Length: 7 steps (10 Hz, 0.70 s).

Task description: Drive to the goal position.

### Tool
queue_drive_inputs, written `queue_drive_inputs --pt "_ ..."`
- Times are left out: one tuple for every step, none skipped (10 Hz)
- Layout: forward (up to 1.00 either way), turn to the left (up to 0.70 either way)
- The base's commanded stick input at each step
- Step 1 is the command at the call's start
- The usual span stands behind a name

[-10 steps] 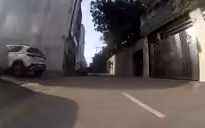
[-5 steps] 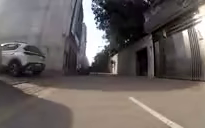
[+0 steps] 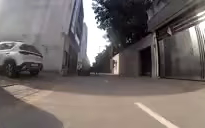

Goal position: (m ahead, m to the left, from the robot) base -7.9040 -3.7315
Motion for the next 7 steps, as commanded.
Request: queue_drive_inputs --pt "0.85 -0.28" --pt "0.85 -0.34" --pt "0.21 -0.2" --pt "0.05 -0.45" --pt "0.01 -0.77" --pt "0.0 -0.85" --pt "0.0 -0.85"
